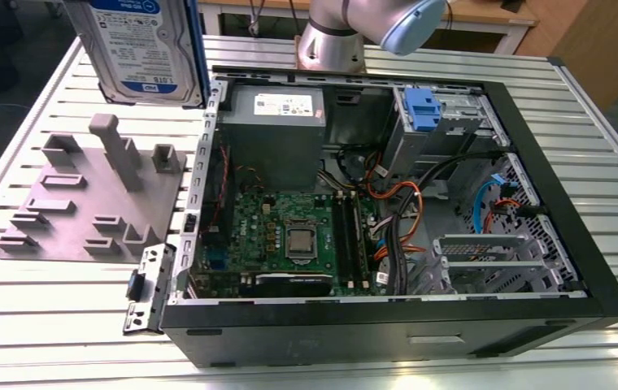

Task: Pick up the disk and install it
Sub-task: 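Pick up the disk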

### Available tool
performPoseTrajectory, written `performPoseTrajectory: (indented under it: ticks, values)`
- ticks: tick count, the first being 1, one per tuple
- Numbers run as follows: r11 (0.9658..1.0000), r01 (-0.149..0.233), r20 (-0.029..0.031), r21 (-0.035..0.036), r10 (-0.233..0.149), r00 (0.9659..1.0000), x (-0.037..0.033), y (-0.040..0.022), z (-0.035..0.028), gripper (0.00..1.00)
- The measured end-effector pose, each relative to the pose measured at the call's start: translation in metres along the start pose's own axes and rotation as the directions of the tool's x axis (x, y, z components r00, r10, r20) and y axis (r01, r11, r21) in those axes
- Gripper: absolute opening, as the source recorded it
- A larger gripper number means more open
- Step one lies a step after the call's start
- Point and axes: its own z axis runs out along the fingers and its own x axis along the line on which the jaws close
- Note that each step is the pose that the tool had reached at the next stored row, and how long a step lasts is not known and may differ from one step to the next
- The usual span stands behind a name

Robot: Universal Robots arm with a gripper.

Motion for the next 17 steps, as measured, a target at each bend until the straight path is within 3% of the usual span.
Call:
performPoseTrajectory:
  ticks: [3, 13, 17]
  values:
    - [1.0000, 0.000, 0.0000, 0.0000, 0.000, 1.0000, -0.0002, -0.0027, 0.0000, 0.36]
    - [1.0000, 0.000, 0.0000, -0.0001, 0.000, 1.0000, 0.0002, -0.0030, 0.0000, 0.36]
    - [1.0000, 0.000, -0.0002, -0.0001, 0.000, 1.0000, 0.0082, -0.0034, 0.0003, 0.36]
